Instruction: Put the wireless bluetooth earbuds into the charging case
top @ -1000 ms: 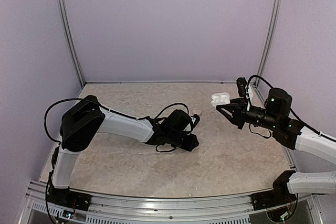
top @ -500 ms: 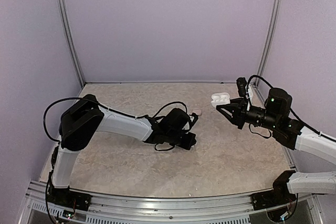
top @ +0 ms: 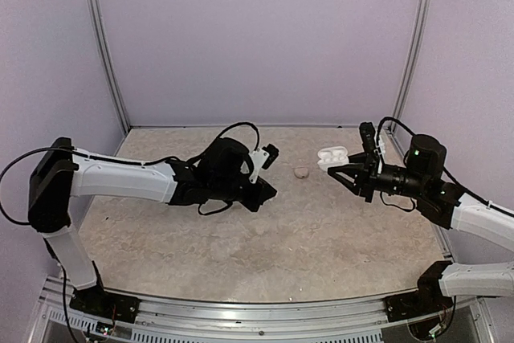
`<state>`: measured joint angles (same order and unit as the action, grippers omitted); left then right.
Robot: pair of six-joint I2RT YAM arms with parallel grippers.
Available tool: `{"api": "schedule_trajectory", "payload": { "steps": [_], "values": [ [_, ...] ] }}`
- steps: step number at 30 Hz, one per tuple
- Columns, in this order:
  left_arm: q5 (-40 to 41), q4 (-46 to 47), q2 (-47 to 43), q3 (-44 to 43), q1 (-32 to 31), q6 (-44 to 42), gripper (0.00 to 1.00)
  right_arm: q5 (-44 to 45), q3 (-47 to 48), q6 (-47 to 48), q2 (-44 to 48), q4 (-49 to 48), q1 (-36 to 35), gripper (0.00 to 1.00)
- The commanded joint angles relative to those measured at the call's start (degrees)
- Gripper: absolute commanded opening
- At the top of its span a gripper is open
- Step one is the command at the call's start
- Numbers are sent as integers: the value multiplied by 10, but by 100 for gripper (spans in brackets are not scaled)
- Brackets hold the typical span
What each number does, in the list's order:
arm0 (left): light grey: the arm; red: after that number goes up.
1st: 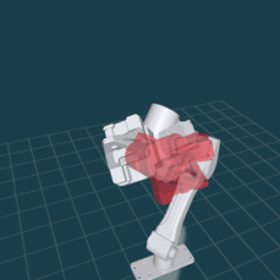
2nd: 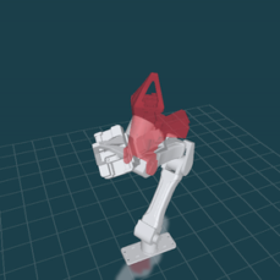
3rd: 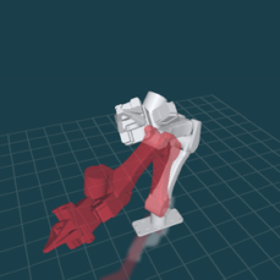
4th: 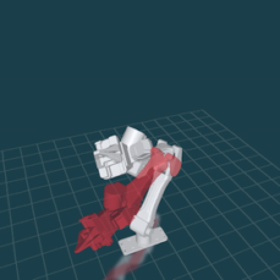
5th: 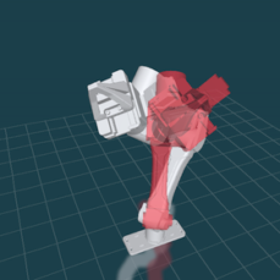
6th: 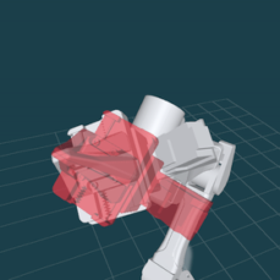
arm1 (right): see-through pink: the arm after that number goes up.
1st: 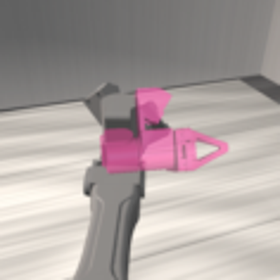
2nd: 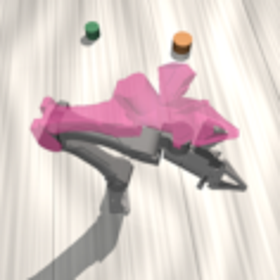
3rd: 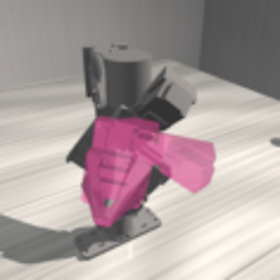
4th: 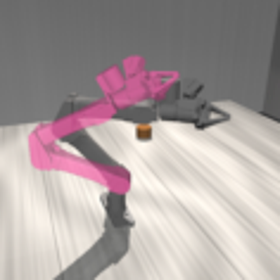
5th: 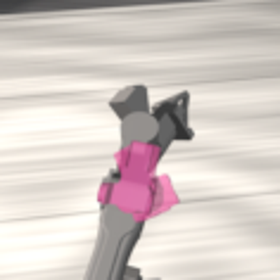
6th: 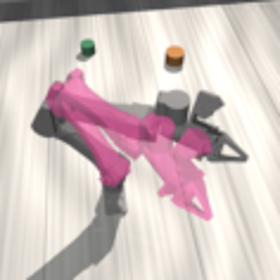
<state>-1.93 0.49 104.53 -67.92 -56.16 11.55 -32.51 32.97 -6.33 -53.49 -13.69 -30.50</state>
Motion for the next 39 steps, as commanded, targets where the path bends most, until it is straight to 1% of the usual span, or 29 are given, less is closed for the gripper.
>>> {"api": "schedule_trajectory", "payload": {
  "steps": [1, 5, 8, 13, 14, 17, 21, 25, 39],
  "values": [
    [-31, 13, -95, 35, 11, -87, 0, -69, 1, 18, -7, -39, 5, 1],
    [-50, 29, -185, 75, 11, -140, 0, -111, 0, 18, -21, -67, 3, 0],
    [-85, 36, -245, 96, 8, -179, 1, -140, 0, 23, -37, -88, -8, 0],
    [-136, 32, -315, 107, -9, -227, 4, -154, 10, 57, -72, -107, -54, 0],
    [-147, 30, -325, 107, -13, -234, 4, -153, 12, 77, -78, -109, -66, 0],
    [-147, 31, -335, 105, -32, -245, 2, -157, 25, 106, -100, -108, -96, 0],
    [-147, 18, -328, 90, -56, -262, 2, -157, 49, 129, -129, -97, -125, 0],
    [-134, 3, -312, 77, -80, -283, 3, -151, 70, 138, -150, -90, -139, 0],
    [-97, -3, -277, 62, -88, -292, 3, -146, 95, 156, -171, -68, -168, 0]
  ]
}}
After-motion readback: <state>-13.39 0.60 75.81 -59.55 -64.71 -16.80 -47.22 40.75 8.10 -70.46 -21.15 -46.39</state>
